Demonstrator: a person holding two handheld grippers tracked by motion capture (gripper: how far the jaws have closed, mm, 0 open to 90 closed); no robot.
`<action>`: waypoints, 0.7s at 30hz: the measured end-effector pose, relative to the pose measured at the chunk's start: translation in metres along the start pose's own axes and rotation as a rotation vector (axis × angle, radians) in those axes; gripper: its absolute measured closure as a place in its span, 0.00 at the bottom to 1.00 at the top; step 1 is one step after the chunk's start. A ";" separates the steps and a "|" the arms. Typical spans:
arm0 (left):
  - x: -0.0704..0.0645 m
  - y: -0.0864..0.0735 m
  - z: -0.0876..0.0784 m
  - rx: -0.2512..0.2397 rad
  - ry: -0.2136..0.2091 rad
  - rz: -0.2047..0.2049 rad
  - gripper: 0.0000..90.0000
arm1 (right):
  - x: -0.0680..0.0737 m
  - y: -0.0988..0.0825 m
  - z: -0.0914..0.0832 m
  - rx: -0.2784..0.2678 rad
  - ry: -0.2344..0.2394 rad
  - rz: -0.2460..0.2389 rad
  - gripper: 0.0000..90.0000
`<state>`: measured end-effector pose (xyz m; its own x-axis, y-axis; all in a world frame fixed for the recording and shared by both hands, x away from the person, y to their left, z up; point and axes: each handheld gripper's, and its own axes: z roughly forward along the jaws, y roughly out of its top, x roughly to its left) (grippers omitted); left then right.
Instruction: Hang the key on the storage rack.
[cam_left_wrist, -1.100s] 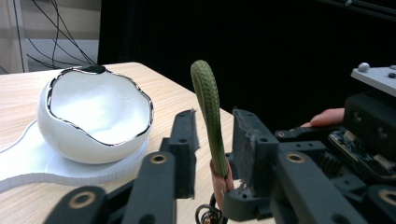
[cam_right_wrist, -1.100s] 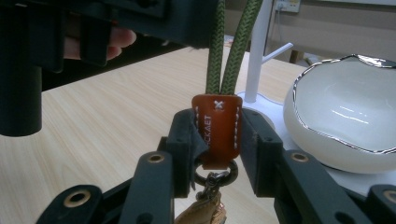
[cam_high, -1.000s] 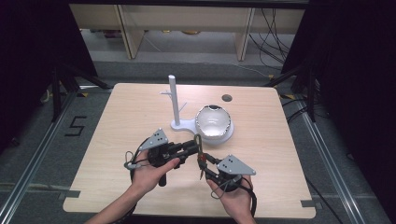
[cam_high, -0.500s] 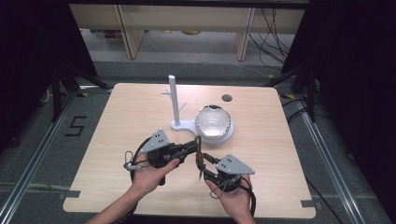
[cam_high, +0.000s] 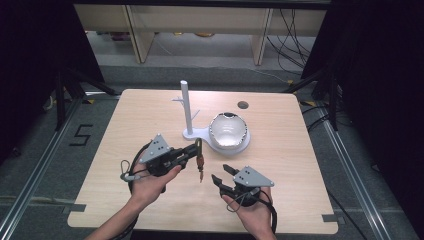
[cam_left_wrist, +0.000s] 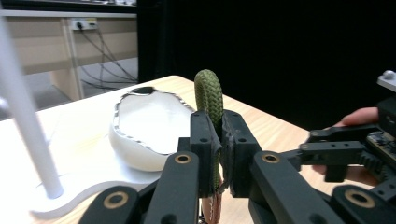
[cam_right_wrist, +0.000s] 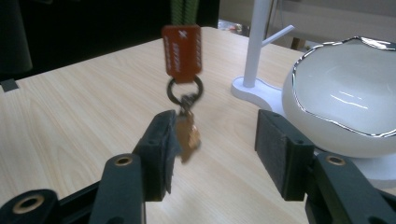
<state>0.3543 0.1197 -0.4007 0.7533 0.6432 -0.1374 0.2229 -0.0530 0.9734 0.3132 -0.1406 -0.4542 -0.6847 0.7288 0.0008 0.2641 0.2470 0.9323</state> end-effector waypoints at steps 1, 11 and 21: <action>0.000 0.000 0.000 0.000 0.000 0.000 0.93 | 0.000 0.000 0.000 0.000 0.000 0.000 0.54; 0.019 0.002 -0.017 -0.007 0.075 0.008 0.93 | -0.006 -0.005 -0.005 0.033 -0.011 0.017 0.54; 0.040 0.005 -0.025 -0.007 0.150 0.017 0.93 | -0.009 -0.014 -0.009 0.043 -0.016 0.017 0.54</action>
<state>0.3699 0.1645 -0.3966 0.6556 0.7494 -0.0926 0.2066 -0.0601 0.9766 0.3093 -0.1560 -0.4636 -0.6688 0.7434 0.0106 0.3048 0.2611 0.9159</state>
